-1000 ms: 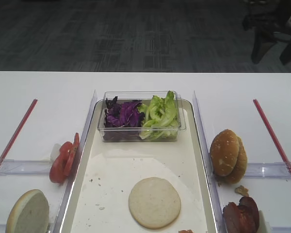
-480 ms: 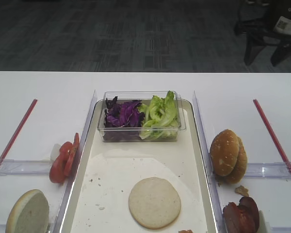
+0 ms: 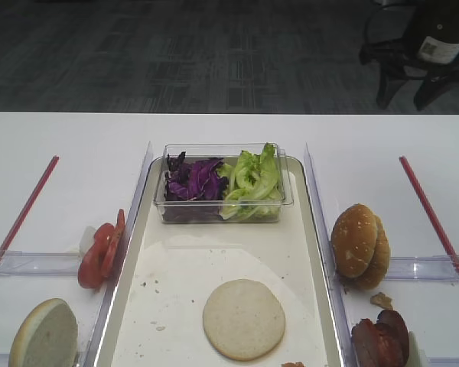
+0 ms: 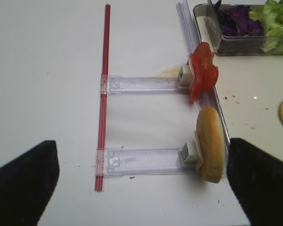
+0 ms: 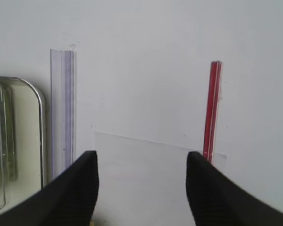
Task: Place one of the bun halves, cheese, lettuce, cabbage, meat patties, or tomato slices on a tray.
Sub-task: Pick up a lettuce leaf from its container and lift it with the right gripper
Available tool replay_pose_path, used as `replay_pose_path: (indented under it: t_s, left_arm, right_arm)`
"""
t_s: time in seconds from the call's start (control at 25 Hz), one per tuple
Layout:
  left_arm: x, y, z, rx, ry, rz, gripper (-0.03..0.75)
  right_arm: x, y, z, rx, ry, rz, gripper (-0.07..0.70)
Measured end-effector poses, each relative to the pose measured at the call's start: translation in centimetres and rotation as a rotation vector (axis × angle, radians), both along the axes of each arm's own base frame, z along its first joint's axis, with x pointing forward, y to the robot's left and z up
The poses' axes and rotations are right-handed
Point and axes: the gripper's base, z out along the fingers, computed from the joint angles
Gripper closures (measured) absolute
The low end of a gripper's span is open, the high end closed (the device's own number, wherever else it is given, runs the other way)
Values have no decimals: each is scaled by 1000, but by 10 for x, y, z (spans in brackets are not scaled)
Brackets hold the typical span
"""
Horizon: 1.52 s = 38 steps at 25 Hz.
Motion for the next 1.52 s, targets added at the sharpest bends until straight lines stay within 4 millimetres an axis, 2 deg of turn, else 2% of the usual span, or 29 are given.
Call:
replay_pose_path:
  t_s: [0.24,0.8,0.92,1.16,1.52]
  left_arm:
    - [0,0,0,0,0,0,44]
    - [0,0,0,0,0,0,44]
    - [0,0,0,0,0,0,44]
    - [0,0,0,0,0,0,44]
    - [0,0,0,0,0,0,44]
  right_arm:
    - [6,10,-5,29,1,10,194]
    - [13,93,-7,42,-27,128,205]
    - [15,107,-4,52,-45,138,205]
    - [14,126,-14,73,-20,151,205]
    - [3,166,-27,92,23,200,205]
